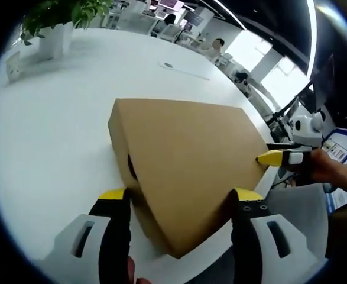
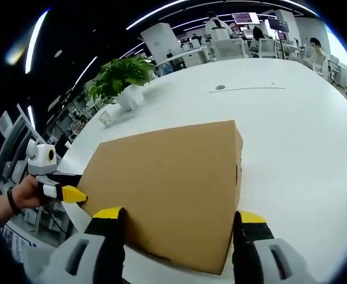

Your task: Operate the shoe box by opening the lid, removing the specified soft item, and placing it in the target area until the item is outside and the box remains undamaged.

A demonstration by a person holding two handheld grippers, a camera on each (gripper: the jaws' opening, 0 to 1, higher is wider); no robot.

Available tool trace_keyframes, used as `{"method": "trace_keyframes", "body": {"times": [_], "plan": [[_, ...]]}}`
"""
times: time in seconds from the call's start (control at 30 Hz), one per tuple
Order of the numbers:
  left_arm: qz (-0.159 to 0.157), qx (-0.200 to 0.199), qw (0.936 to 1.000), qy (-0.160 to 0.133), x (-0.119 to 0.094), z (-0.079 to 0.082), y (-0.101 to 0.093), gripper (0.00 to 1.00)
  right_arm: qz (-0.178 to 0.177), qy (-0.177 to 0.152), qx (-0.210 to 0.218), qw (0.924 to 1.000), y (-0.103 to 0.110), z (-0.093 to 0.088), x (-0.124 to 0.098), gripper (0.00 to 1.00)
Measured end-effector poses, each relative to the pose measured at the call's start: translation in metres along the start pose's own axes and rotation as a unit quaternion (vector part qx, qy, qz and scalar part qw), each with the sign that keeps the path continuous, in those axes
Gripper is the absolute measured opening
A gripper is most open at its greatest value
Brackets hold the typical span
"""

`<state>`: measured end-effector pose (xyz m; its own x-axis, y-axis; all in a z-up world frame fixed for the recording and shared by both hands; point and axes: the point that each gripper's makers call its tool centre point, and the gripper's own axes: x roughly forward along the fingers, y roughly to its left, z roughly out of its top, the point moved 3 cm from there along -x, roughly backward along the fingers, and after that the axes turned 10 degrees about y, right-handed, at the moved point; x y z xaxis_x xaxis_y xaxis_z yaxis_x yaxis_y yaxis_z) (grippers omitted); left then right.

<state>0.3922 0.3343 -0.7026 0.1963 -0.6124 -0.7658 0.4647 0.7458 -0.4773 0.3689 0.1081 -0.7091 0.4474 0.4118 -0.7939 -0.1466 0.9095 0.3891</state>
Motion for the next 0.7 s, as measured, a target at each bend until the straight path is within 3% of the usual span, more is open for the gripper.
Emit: {"method": "trace_keyframes", "body": {"times": [0.17,0.3,0.5,0.63,0.7], "plan": [[0.007,0.009,0.9998,-0.017,-0.002,0.001,0.000,0.68,0.014,0.010,-0.003,0.9998,-0.004,0.000,-0.002,0.72],[0.018,0.010,0.9987,-0.047,-0.011,-0.003,0.002,0.65,0.050,-0.018,0.013,0.9985,-0.005,-0.002,-0.012,0.72],[0.022,0.048,0.9968,-0.061,-0.019,-0.011,-0.004,0.66,0.043,-0.016,-0.081,0.9957,-0.006,-0.014,-0.022,0.71],[0.022,0.059,0.9960,-0.063,-0.022,-0.012,-0.006,0.68,0.033,-0.017,-0.118,0.9923,-0.004,-0.017,-0.025,0.71],[0.029,0.074,0.9950,-0.060,-0.023,-0.013,-0.007,0.68,0.030,-0.019,-0.136,0.9900,-0.002,-0.018,-0.026,0.65]]}}
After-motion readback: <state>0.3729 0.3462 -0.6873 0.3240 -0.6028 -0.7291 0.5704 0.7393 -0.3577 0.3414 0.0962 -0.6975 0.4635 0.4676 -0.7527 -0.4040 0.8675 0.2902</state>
